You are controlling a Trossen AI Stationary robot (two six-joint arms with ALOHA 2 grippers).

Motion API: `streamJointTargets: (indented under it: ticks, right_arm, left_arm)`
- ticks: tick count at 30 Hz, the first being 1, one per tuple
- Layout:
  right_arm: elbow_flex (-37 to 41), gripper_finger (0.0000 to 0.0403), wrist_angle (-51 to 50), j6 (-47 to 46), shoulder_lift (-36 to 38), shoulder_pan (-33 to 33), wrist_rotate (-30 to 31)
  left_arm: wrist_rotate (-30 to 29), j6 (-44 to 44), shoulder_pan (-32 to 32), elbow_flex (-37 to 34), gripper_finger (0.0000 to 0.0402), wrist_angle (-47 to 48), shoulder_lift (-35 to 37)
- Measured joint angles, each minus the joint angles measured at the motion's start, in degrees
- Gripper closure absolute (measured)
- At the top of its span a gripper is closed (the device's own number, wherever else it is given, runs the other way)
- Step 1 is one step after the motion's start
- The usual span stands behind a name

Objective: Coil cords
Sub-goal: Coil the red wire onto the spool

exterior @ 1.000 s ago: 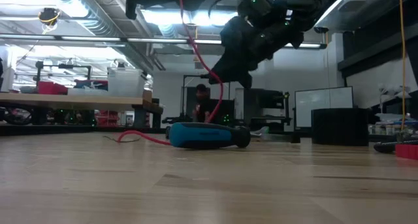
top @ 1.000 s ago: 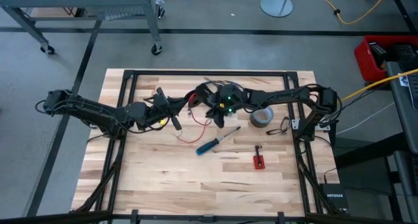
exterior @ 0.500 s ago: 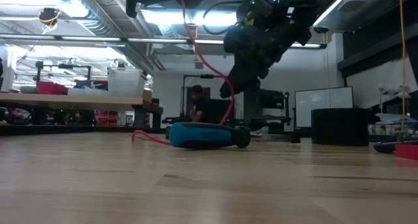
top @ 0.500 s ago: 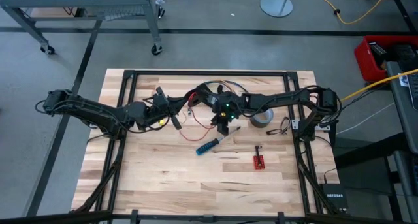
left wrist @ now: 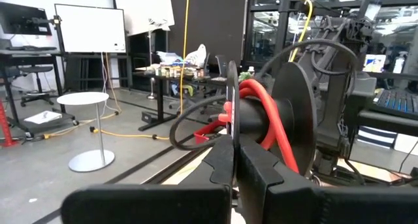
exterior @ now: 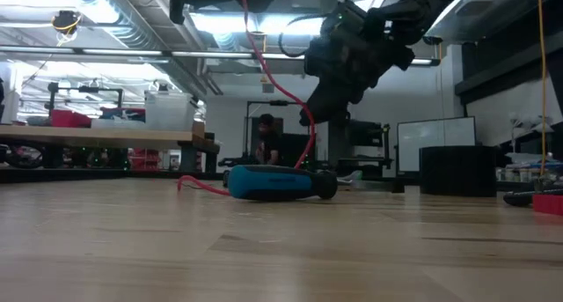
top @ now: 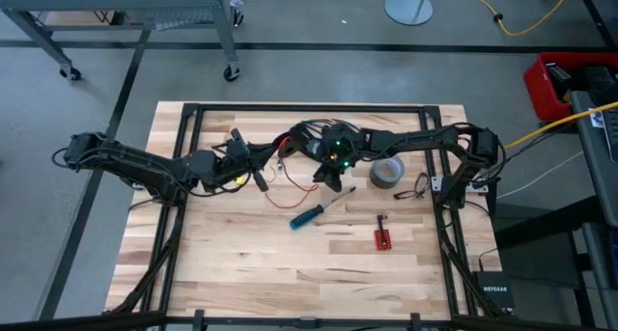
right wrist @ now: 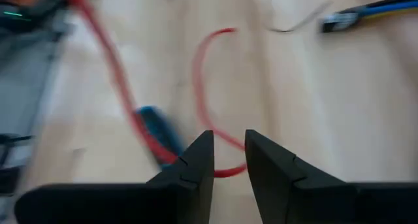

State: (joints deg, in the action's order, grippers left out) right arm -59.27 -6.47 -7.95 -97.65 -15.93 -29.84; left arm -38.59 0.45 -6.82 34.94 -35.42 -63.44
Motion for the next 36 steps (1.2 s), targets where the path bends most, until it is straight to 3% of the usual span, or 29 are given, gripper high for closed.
streamJointTargets:
  ticks: [8,14,36]
  right_arm:
    - [-0.02,0.0311,0.63,-0.81,0.02,-3.00,-14.48]
    - [-0.03,0.0311,0.62,-0.79,0.04,-1.16,-15.93]
    - [-0.04,0.0311,6.42,8.02,0.07,10.38,16.45]
  left_arm:
    - [0.00,0.00,-0.01,0.00,0.0401,0.07,0.00]
    - [0.00,0.00,-0.01,0.00,0.0401,0.08,0.00]
    - [0.00,0.00,-0.01,-0.02,0.0401,0.09,-0.02]
